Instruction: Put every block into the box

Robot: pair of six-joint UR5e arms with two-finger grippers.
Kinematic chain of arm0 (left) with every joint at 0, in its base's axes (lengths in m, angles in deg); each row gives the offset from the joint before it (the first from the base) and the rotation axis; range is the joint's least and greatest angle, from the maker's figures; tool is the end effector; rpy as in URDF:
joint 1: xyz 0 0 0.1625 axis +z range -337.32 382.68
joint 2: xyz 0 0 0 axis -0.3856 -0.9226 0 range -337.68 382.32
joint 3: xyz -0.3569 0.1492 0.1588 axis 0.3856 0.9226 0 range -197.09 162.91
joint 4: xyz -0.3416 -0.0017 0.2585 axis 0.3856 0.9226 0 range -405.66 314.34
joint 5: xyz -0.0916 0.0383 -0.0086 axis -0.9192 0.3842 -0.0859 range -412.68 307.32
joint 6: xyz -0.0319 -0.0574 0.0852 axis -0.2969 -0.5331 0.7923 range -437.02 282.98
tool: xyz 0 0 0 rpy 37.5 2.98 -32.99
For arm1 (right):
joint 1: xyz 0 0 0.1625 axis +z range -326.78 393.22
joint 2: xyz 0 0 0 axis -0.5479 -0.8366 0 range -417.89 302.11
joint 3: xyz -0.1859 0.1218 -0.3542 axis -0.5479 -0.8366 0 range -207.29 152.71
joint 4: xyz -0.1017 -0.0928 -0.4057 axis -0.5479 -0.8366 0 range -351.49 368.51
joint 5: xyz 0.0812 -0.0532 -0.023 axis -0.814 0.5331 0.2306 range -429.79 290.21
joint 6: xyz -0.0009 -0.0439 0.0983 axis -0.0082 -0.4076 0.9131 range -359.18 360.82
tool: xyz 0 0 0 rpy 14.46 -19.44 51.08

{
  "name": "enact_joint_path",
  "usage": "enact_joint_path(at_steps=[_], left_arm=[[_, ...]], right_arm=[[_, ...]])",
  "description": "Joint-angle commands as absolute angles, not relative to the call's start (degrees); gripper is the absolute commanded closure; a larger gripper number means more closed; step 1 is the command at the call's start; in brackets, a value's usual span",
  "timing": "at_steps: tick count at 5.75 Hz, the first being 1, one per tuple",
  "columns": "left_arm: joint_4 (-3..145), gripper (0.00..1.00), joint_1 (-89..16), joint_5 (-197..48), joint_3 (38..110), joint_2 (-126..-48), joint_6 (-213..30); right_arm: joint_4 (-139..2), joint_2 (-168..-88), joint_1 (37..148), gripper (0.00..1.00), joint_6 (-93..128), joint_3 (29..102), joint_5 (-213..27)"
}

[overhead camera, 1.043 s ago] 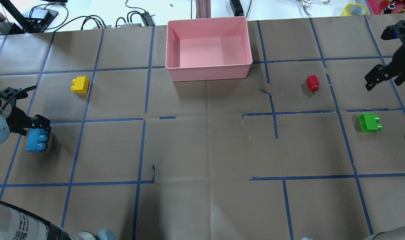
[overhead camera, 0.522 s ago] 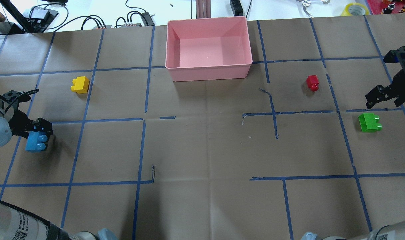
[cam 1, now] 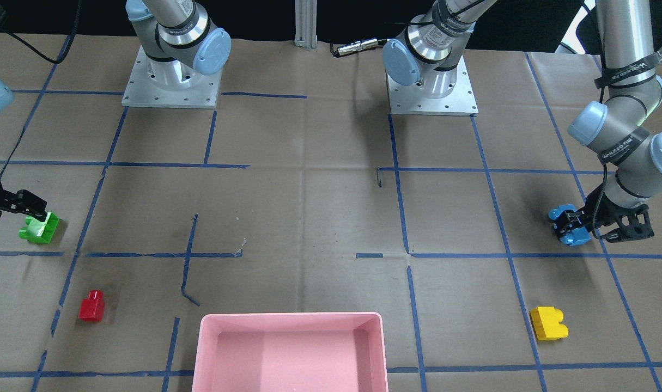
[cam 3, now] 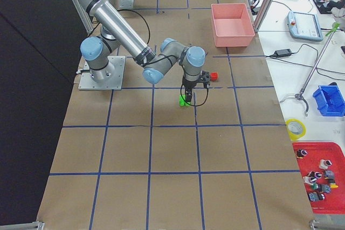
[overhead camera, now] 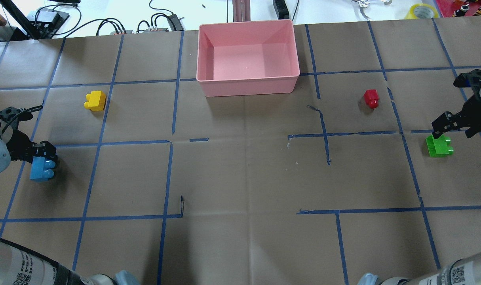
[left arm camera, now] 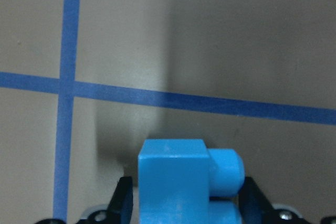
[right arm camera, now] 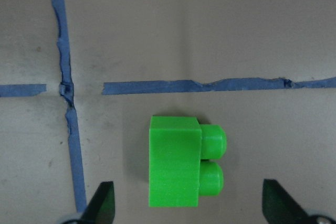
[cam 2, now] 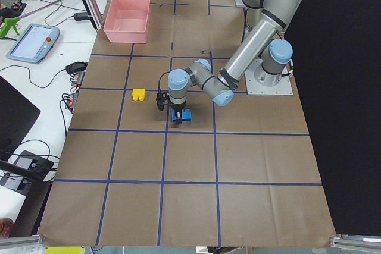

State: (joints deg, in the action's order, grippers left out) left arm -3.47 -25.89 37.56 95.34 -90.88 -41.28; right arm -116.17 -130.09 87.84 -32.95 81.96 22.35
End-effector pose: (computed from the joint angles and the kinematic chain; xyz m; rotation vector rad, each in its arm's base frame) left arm 0.2663 -0.5026 0.1521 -0.1547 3.1105 -0.0423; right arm -0.2119 -0.5217 0.2037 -0.0428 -3.1328 -0.0864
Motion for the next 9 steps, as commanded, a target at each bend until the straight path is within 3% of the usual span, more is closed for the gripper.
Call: enact_joint_path(at_steps=[1,2,3,4,5,7,9], left_arm=[[-3.30,0.49,-25.92,37.32,95.32,-90.88,-41.24],[-2.86,0.68,-25.92,37.50,95.23,-90.88,-41.33],[-2.68,0.78,-25.92,37.50,95.15,-90.62,-41.33],[-1.98,0.78,-26.35,37.50,93.49,-88.79,-41.42],[8.55,0.78,-26.88,37.41,86.95,-86.25,-41.77],[32.20,0.79,-32.21,37.15,66.33,-85.34,-42.47],[37.39,0.78,-41.95,34.51,55.63,-88.58,-45.45]], right_arm=[[-117.61,-128.21,87.10,0.01,-33.19,82.40,22.15],[-119.87,-126.99,87.10,0.01,-34.84,82.40,22.06],[-120.24,-126.37,87.10,0.01,-35.38,82.40,22.06],[-120.33,-126.01,87.10,0.01,-35.39,82.40,22.06],[-120.33,-125.49,87.10,0.01,-35.39,82.58,22.06],[-120.42,-125.13,87.10,0.01,-35.48,83.36,22.23],[-120.07,-125.13,87.19,0.02,-35.39,83.72,22.06]])
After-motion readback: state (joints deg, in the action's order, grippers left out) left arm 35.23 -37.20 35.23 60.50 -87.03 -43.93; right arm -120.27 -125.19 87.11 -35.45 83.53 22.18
